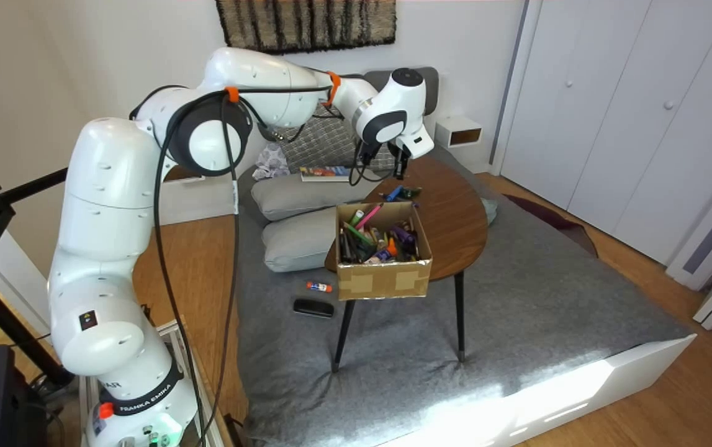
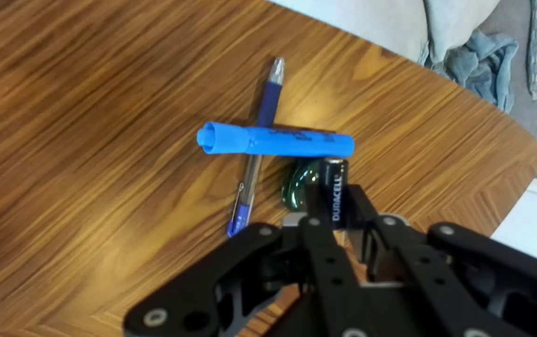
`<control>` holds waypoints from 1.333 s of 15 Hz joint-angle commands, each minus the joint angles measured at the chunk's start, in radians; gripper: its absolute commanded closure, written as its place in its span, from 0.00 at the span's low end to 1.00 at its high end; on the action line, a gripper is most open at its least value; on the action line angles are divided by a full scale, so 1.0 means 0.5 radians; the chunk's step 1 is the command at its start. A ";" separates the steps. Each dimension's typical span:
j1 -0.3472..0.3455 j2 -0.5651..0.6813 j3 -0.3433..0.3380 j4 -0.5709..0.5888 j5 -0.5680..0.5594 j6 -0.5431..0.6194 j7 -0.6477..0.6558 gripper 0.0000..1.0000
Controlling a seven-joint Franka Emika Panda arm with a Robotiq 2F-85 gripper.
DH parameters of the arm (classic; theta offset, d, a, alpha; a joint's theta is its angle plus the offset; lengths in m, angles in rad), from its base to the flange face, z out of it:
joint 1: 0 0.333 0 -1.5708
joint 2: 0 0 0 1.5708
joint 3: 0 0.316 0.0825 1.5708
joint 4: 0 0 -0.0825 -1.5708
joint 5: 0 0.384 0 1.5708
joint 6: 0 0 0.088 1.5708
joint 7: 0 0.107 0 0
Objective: Remove the marker from the box
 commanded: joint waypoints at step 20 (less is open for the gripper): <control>-0.010 0.740 -0.130 1.005 -0.385 -0.568 1.036 0.96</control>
